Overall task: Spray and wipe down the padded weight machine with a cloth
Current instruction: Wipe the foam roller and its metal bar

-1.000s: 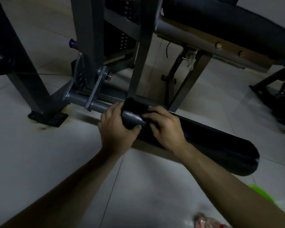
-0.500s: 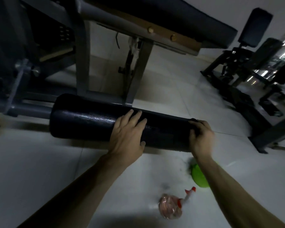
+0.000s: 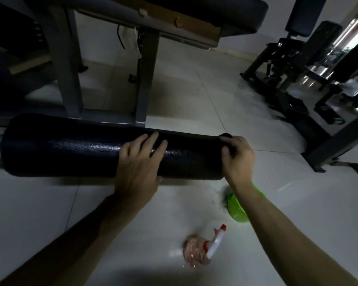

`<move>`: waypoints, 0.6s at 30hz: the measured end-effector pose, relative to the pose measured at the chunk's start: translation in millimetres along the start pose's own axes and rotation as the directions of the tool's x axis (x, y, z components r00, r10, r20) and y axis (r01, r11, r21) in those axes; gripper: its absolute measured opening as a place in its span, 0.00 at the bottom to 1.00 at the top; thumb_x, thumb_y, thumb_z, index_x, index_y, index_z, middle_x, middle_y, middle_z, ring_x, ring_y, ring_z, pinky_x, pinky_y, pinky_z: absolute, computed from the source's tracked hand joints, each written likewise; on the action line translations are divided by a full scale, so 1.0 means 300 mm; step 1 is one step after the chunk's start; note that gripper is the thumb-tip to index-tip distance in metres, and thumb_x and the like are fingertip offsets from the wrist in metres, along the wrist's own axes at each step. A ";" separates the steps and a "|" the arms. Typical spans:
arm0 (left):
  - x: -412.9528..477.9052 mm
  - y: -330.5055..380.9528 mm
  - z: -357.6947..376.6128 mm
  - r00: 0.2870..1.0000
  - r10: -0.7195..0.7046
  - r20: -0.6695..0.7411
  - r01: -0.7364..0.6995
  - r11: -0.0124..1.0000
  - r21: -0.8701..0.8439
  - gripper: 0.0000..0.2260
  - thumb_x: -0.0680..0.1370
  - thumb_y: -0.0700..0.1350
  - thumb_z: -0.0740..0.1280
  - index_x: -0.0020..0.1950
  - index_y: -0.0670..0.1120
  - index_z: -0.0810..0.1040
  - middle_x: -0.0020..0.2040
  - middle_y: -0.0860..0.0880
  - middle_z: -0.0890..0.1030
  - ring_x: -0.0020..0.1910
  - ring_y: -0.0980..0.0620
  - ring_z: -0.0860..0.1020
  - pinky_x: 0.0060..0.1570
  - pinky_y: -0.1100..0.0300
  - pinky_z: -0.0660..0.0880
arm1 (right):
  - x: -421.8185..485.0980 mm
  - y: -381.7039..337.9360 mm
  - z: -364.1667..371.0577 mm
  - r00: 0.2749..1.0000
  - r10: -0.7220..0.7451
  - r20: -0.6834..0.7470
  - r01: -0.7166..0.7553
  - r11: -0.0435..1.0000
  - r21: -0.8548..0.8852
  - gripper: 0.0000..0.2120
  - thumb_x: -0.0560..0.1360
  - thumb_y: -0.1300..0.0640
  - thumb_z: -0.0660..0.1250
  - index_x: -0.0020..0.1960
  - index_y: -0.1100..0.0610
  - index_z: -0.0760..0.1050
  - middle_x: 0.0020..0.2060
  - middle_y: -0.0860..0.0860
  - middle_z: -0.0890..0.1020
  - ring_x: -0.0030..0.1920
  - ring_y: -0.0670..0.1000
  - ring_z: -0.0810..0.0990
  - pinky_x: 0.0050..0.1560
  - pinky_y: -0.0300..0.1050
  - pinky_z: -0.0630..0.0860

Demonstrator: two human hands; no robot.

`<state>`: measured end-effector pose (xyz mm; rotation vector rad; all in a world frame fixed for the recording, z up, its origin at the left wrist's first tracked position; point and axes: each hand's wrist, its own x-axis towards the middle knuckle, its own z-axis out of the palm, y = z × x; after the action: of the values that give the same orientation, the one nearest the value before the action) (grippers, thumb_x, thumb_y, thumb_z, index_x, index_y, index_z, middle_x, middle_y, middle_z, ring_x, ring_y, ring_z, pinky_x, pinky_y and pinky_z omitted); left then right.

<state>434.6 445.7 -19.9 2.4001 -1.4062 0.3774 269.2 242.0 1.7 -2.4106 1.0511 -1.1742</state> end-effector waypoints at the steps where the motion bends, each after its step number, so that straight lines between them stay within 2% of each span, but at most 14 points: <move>1: 0.003 0.007 -0.002 1.000 -0.017 0.009 0.017 1.000 0.005 0.46 0.60 0.54 0.83 0.76 0.49 0.71 0.77 0.45 0.69 0.74 0.41 0.67 0.67 0.46 0.62 | 0.020 -0.003 0.011 0.994 0.105 -0.027 -0.104 0.994 0.038 0.14 0.74 0.63 0.65 0.55 0.53 0.86 0.52 0.48 0.85 0.53 0.49 0.82 0.56 0.38 0.73; 3: 0.005 0.026 -0.005 0.999 -0.039 0.021 0.038 0.999 0.020 0.47 0.61 0.54 0.83 0.77 0.49 0.70 0.78 0.45 0.68 0.74 0.41 0.66 0.68 0.45 0.61 | 0.076 -0.022 0.038 0.948 0.313 -0.050 -0.298 0.934 0.195 0.12 0.76 0.61 0.65 0.52 0.51 0.86 0.50 0.44 0.86 0.54 0.45 0.83 0.62 0.43 0.76; 5: 0.007 0.034 -0.003 0.999 -0.050 0.012 0.049 0.998 0.032 0.47 0.61 0.54 0.83 0.77 0.49 0.69 0.78 0.44 0.67 0.75 0.41 0.66 0.69 0.45 0.61 | 0.121 -0.030 0.059 0.923 0.385 0.017 -0.374 0.884 0.282 0.06 0.77 0.56 0.68 0.49 0.50 0.84 0.47 0.43 0.86 0.52 0.44 0.83 0.63 0.48 0.78; 6: 0.009 0.035 -0.001 0.998 -0.055 0.009 0.054 0.998 0.038 0.47 0.61 0.53 0.83 0.78 0.48 0.68 0.78 0.44 0.67 0.75 0.41 0.66 0.70 0.44 0.61 | 0.127 -0.028 0.059 0.930 0.360 0.076 -0.367 0.894 0.256 0.04 0.77 0.51 0.70 0.49 0.49 0.84 0.48 0.43 0.86 0.53 0.44 0.83 0.63 0.48 0.78; 8: 0.009 0.034 0.003 0.998 -0.064 0.016 0.063 0.997 0.052 0.48 0.61 0.53 0.83 0.78 0.49 0.68 0.78 0.44 0.67 0.75 0.41 0.66 0.69 0.44 0.61 | 0.097 -0.023 0.043 0.950 0.266 0.164 -0.286 0.951 0.119 0.11 0.76 0.45 0.72 0.54 0.48 0.83 0.52 0.44 0.86 0.55 0.46 0.83 0.63 0.45 0.77; 10: 0.008 0.037 0.004 0.997 -0.070 0.030 0.068 0.996 0.055 0.49 0.60 0.53 0.84 0.78 0.49 0.68 0.78 0.44 0.67 0.74 0.40 0.66 0.69 0.44 0.61 | 0.036 -0.001 0.017 0.973 0.187 0.139 -0.190 0.982 0.010 0.15 0.77 0.47 0.72 0.62 0.50 0.82 0.58 0.47 0.84 0.59 0.48 0.81 0.63 0.41 0.74; 12: 0.008 0.040 0.003 0.996 -0.079 0.033 0.077 0.996 0.046 0.49 0.59 0.52 0.84 0.77 0.49 0.69 0.78 0.44 0.68 0.74 0.40 0.67 0.68 0.44 0.61 | -0.043 0.015 -0.009 0.990 0.133 0.048 -0.133 0.991 0.007 0.15 0.79 0.53 0.71 0.66 0.53 0.81 0.60 0.49 0.83 0.60 0.49 0.80 0.63 0.38 0.72; 15: 0.016 0.042 -0.002 0.996 -0.082 0.036 0.081 0.996 0.037 0.49 0.58 0.52 0.85 0.76 0.49 0.71 0.77 0.45 0.69 0.73 0.40 0.68 0.67 0.45 0.61 | -0.133 0.031 -0.027 0.996 0.075 -0.045 -0.074 0.997 0.028 0.15 0.79 0.61 0.71 0.65 0.56 0.81 0.58 0.50 0.83 0.57 0.46 0.79 0.60 0.30 0.70; 18: 0.010 0.041 -0.001 0.996 -0.078 0.031 0.077 0.996 0.036 0.48 0.58 0.52 0.85 0.76 0.48 0.71 0.77 0.45 0.69 0.73 0.40 0.68 0.67 0.45 0.60 | -0.041 0.025 -0.011 0.990 0.143 -0.020 -0.141 0.988 0.065 0.12 0.79 0.59 0.71 0.62 0.54 0.84 0.56 0.47 0.85 0.57 0.46 0.81 0.61 0.33 0.72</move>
<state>425.2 437.8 -16.6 2.4913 -1.3253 0.3477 257.8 245.5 -7.2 -2.2381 1.1537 -1.1733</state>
